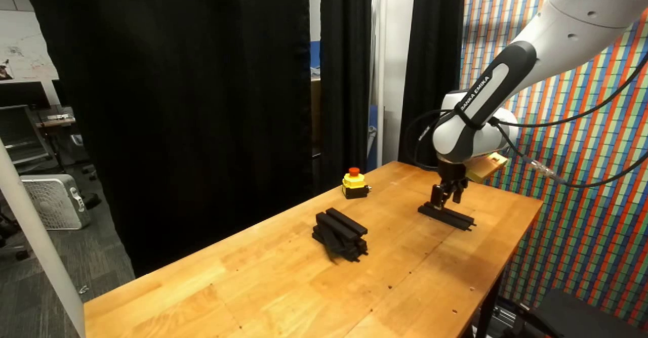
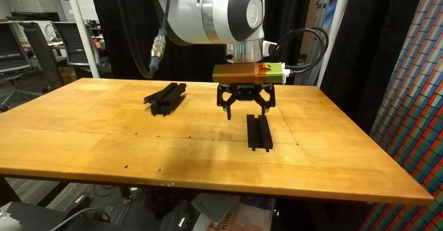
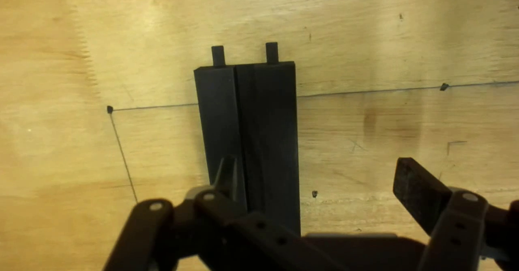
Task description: Arrange the black objects together
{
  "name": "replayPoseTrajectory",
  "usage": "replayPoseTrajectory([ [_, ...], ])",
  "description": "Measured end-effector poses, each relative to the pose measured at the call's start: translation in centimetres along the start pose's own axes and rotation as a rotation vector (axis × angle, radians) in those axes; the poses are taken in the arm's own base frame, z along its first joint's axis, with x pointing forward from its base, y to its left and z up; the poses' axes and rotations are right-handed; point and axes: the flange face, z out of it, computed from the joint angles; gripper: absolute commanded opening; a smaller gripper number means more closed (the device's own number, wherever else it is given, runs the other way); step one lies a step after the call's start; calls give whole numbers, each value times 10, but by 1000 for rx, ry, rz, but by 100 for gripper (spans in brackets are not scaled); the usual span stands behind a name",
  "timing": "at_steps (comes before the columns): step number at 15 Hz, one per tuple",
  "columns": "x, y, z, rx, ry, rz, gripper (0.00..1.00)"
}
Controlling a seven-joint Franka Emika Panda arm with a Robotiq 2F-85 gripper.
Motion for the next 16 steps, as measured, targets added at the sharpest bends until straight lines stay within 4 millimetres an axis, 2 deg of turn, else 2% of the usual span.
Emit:
replayPoseTrajectory([
  [4,6,14,23,4,-28,-35,100],
  [11,11,45,52,7,-58,-54,100],
  [12,12,47,55,10,-60,-54,95],
  [13,13,49,57,14,-58,-56,74],
  [15,16,50,57,22,-50,-64,70],
  [16,16,51,57,27,-46,-66,63],
])
